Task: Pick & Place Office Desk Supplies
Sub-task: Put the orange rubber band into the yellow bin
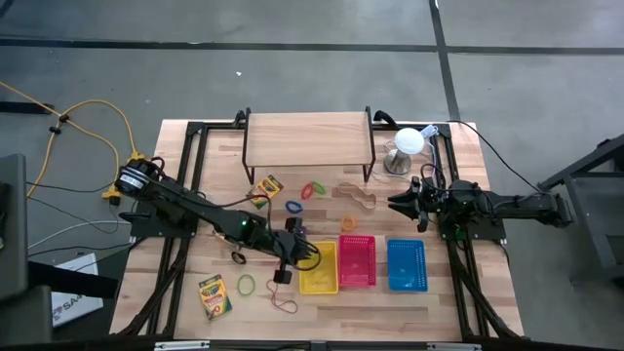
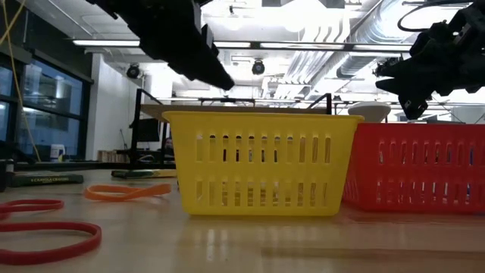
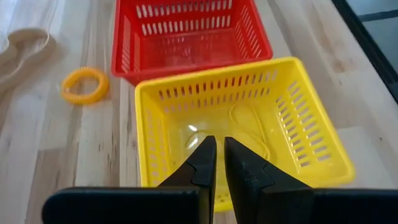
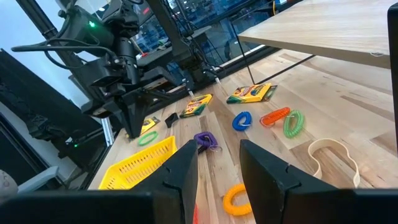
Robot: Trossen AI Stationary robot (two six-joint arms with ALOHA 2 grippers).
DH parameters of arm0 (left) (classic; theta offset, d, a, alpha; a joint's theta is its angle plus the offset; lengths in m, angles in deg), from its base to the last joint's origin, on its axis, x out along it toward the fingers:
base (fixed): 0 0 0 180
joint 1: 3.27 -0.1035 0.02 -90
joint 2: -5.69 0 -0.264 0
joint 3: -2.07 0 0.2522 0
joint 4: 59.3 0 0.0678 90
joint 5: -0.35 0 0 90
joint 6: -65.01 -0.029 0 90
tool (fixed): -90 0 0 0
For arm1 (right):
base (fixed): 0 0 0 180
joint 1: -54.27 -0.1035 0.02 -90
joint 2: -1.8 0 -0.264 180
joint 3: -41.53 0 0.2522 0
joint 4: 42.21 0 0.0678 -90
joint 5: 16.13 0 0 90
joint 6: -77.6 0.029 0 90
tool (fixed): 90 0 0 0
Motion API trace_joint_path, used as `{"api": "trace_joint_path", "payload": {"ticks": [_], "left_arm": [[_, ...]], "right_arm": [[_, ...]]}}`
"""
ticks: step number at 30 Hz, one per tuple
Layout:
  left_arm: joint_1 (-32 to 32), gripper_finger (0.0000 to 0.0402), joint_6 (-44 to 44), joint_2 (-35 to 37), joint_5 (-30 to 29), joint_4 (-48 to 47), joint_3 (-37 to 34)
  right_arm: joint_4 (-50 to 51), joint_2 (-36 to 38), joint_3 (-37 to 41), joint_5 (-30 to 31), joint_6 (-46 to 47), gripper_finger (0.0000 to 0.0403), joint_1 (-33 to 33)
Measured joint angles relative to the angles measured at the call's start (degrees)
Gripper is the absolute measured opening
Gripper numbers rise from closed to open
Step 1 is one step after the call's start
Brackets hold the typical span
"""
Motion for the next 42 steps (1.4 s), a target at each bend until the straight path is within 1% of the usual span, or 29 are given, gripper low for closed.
{"api": "trace_joint_path", "payload": {"ticks": [7,12,15,21,30,32,37,42], "left_arm": [[0.0,0.0027,3.97,1.65,-0.07,-6.1,-0.02],[0.0,0.0027,8.76,3.87,-0.27,-13.56,-0.02],[0.0,0.0027,13.86,4.78,-0.25,-18.61,-0.02],[0.0,0.0027,27.59,6.19,-0.23,-26.2,-0.02],[0.0,0.0027,39.93,6.67,0.23,-30.56,-0.04],[-0.29,0.0027,41.45,6.67,1.12,-30.62,-0.02],[-1.26,0.0027,43.89,6.67,5.48,-31.47,-0.02],[-1.91,0.0027,46.0,6.92,7.23,-34.62,0.24]], "right_arm": [[0.02,0.02,0.02,0.0,0.02,0.0107,0.02],[-0.02,0.02,0.0,0.0,0.02,0.0107,0.02],[0.0,0.02,0.02,0.0,0.01,0.0107,0.02],[0.0,0.0,0.01,0.01,0.0,0.0107,0.02],[0.0,0.01,0.0,0.0,0.01,0.0107,0.01],[0.0,0.01,0.0,0.0,0.02,0.0107,0.02],[0.0,0.0,0.02,0.0,0.0,0.0107,0.02],[-0.01,0.01,0.0,0.0,0.01,0.0107,0.02]]}}
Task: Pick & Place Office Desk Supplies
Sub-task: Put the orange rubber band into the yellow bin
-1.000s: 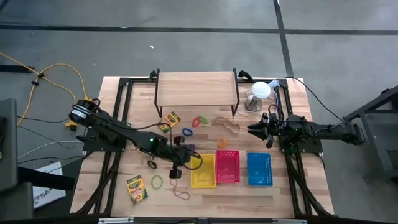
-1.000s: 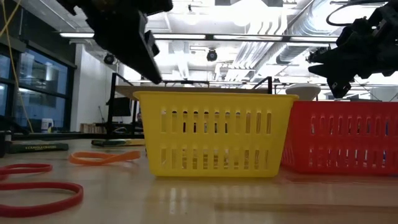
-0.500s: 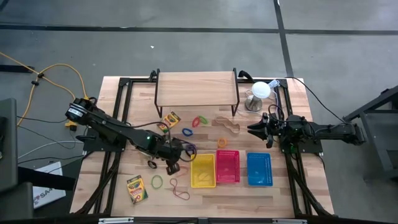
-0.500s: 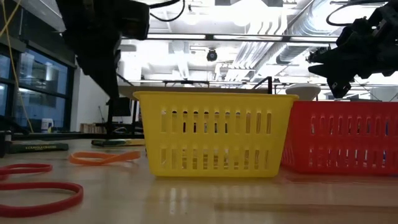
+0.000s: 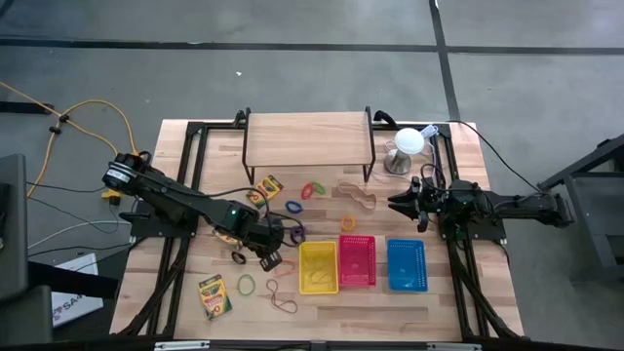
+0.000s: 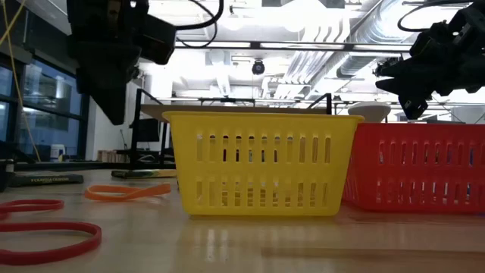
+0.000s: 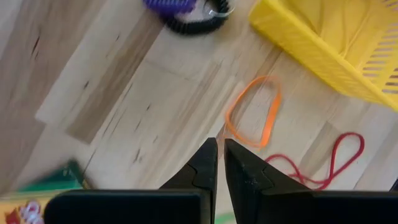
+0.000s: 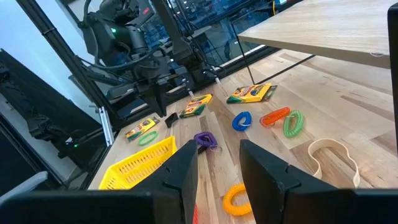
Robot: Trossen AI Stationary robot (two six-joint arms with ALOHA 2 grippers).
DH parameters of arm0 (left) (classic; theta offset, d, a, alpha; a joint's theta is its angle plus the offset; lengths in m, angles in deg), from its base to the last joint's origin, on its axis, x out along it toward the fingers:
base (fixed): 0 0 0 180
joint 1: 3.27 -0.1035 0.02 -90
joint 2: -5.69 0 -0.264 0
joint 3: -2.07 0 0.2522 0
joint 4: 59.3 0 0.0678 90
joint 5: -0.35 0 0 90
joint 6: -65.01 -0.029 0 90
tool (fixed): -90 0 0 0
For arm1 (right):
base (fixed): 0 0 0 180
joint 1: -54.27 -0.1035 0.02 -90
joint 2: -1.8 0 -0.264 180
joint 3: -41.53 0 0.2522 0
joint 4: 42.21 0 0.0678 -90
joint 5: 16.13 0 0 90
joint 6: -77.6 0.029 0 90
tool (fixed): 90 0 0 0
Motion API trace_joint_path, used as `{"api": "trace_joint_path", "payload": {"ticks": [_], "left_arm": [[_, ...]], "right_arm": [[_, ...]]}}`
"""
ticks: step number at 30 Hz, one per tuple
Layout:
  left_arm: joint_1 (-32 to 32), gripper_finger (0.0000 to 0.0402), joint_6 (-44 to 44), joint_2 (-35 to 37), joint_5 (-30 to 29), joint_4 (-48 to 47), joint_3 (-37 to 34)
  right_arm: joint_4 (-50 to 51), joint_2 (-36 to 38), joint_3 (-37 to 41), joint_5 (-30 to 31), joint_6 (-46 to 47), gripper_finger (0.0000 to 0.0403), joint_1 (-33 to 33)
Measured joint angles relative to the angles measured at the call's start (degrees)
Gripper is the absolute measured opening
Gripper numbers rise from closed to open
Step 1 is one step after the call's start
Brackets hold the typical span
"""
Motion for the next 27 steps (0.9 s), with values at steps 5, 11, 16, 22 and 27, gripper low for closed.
{"api": "trace_joint_path", "payload": {"ticks": [5,11,16,22,27], "left_arm": [[-0.07,0.0027,1.6,0.31,-0.12,-0.08,0.14],[2.69,0.0027,3.64,-1.75,-3.76,1.48,2.27],[5.23,0.0027,7.76,-7.3,-5.75,-0.95,8.26],[6.23,0.0027,13.11,-14.54,-6.21,-6.97,16.2],[6.48,0.0027,17.12,-16.76,-6.19,-9.97,17.58]], "right_arm": [[0.01,-0.01,0.0,0.0,-0.01,0.0107,-0.01],[0.01,0.0,0.0,0.0,0.0,0.0107,-0.01],[0.03,0.01,0.0,0.0,0.01,0.0107,0.0],[0.0,0.01,0.01,0.0,-0.01,0.0107,-0.01],[0.01,-0.01,0.0,0.0,0.0,0.0107,-0.02]]}}
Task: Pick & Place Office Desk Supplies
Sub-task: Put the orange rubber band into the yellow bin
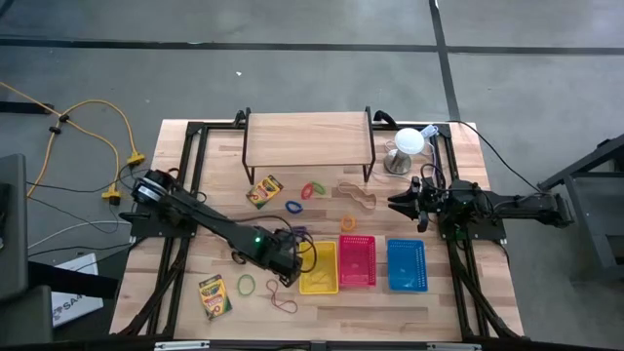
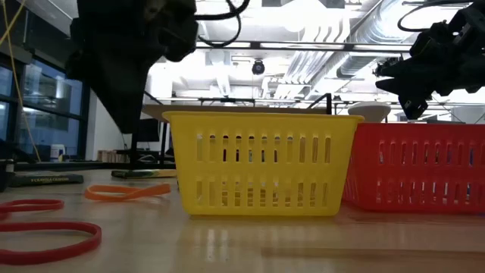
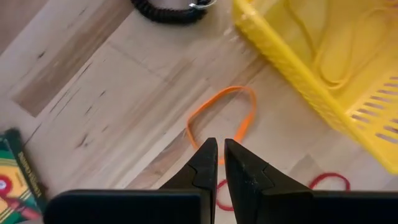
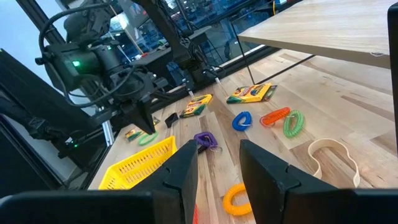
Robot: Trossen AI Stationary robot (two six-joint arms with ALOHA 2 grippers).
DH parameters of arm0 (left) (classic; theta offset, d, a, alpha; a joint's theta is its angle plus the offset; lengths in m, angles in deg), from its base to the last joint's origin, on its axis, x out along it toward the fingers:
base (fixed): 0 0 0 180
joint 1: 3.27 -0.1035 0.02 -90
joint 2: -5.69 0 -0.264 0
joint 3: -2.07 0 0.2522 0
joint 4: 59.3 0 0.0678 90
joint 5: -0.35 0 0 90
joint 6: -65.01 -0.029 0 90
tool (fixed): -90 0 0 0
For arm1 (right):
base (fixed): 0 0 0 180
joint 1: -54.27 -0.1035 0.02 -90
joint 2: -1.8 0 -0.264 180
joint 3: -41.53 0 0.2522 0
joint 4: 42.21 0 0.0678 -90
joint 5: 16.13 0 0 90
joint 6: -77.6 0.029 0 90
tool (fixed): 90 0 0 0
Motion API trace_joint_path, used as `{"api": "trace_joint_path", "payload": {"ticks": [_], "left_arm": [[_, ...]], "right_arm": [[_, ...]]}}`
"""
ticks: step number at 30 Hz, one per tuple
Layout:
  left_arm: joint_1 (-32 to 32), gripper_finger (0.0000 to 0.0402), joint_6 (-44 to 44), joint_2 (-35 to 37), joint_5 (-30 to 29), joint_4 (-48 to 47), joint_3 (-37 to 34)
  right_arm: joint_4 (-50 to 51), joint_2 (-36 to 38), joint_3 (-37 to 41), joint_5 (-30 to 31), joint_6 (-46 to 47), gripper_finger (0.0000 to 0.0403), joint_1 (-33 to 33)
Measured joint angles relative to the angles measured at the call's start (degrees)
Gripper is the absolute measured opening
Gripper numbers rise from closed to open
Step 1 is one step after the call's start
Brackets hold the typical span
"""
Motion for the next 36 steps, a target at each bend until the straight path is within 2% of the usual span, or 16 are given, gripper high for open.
{"api": "trace_joint_path", "payload": {"ticks": [12,36], "left_arm": [[0.44,0.0027,3.38,-5.0,0.61,-0.1,0.03],[0.35,0.0027,4.74,-6.88,1.73,-0.48,-0.03]], "right_arm": [[0.0,0.01,0.0,0.0,0.01,0.0107,0.01],[0.0,0.01,0.01,0.0,0.0,0.0107,0.01]]}}
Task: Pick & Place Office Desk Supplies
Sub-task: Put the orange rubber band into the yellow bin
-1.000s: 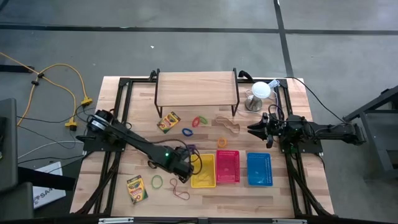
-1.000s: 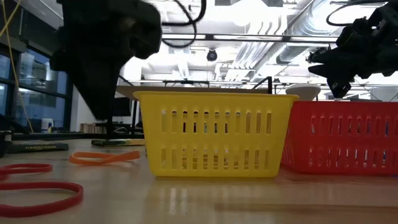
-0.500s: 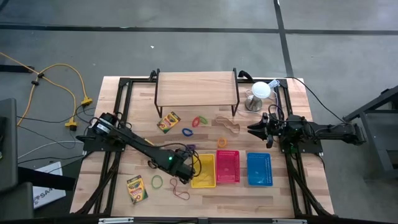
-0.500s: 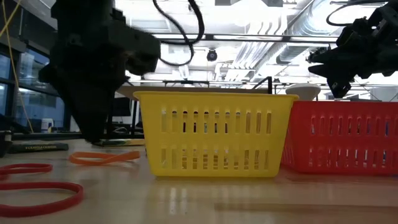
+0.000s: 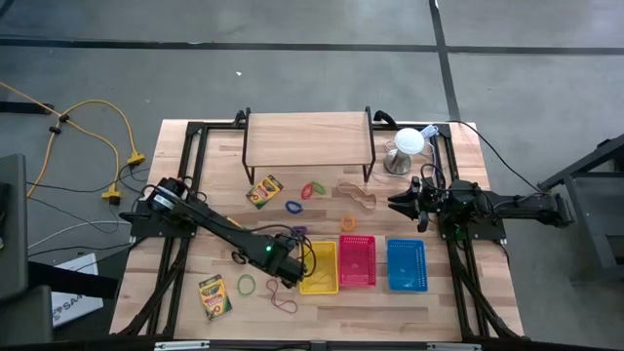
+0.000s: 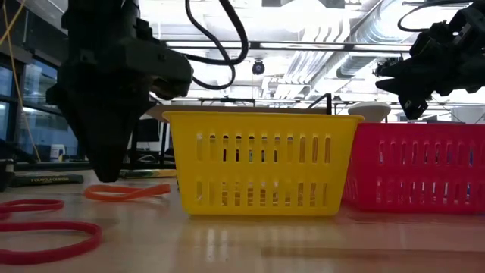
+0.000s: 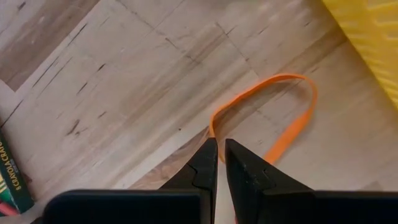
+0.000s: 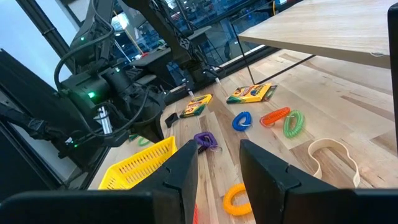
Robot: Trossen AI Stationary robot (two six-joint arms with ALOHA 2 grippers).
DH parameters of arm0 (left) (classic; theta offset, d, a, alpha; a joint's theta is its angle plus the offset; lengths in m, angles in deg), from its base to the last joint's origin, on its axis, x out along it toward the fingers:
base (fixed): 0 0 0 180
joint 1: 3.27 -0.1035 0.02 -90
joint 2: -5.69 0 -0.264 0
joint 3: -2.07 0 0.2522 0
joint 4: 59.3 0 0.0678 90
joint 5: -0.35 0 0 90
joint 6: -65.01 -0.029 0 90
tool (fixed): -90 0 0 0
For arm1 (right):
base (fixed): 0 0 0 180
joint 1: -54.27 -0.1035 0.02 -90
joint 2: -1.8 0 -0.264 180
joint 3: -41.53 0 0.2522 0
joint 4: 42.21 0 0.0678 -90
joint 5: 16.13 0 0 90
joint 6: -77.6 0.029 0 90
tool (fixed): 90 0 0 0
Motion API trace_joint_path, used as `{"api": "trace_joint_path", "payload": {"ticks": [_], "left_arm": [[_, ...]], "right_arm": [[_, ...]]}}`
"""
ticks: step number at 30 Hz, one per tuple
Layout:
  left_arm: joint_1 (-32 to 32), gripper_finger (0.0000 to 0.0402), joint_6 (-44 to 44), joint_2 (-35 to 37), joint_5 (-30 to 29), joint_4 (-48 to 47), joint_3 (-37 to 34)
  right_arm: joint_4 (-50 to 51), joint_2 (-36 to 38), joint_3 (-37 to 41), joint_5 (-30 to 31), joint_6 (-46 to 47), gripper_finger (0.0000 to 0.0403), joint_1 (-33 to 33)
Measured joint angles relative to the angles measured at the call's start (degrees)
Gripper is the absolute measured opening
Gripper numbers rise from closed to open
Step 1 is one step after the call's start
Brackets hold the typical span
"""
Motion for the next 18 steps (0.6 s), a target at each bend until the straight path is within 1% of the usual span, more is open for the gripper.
{"api": "trace_joint_path", "payload": {"ticks": [18], "left_arm": [[0.0,0.0027,0.48,-1.03,0.02,0.21,-0.02]], "right_arm": [[0.0,-0.01,-0.01,0.0,-0.01,0.0107,0.01]]}}
